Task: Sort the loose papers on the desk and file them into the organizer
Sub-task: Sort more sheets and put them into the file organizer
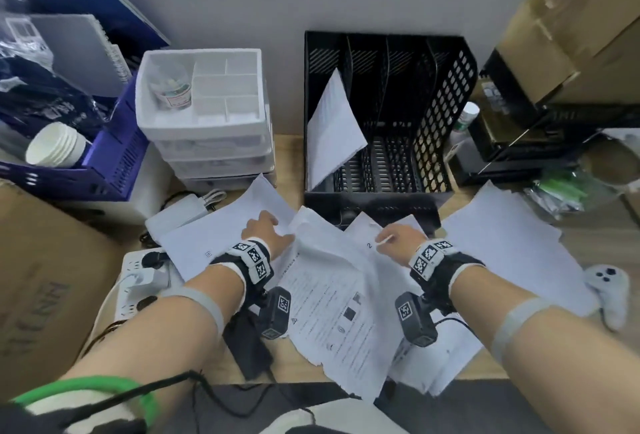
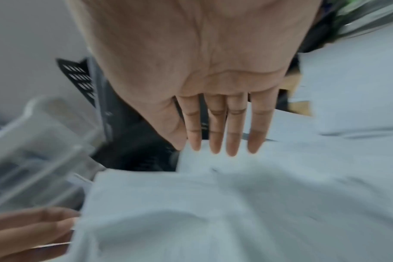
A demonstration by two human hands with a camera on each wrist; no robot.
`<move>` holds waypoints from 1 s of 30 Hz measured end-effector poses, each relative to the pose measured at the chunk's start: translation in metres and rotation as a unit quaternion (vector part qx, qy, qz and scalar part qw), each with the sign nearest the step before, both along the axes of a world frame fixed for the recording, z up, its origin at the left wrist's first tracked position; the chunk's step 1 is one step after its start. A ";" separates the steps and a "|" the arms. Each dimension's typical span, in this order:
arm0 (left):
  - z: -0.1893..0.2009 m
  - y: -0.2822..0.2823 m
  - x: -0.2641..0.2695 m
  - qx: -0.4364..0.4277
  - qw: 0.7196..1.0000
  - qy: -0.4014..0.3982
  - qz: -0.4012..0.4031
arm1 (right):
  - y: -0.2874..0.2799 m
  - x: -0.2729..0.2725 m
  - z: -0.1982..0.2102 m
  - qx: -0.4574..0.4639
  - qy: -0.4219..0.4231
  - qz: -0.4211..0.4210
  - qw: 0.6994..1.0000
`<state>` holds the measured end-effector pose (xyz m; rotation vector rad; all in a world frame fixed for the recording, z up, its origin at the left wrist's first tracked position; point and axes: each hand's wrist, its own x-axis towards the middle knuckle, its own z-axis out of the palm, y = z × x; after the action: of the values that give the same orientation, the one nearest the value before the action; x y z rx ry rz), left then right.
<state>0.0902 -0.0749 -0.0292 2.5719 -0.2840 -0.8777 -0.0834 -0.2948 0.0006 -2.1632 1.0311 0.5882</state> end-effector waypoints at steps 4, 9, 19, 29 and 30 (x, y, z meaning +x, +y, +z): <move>-0.018 0.026 -0.019 0.018 0.997 0.068 0.003 | 0.020 -0.064 -0.041 -0.074 0.147 -0.011 0.986; -0.024 0.043 -0.041 -0.021 0.997 0.074 -0.025 | 0.032 -0.092 -0.066 -0.024 0.103 -0.107 0.989; 0.064 0.034 -0.079 -0.220 0.968 -0.016 -0.120 | 0.014 -0.086 0.004 -0.007 -0.161 -0.005 0.987; 0.155 0.006 -0.077 -0.431 0.902 -0.004 0.018 | -0.016 -0.083 0.088 0.166 -0.384 -0.045 0.907; 0.155 0.006 -0.080 -0.452 0.888 0.070 0.050 | -0.021 -0.087 0.090 0.164 -0.394 -0.066 0.902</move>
<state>0.0104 -0.0687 0.1262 1.6326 -0.3957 -0.6612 -0.1703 -0.3162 0.0907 -1.7456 0.5626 -0.1865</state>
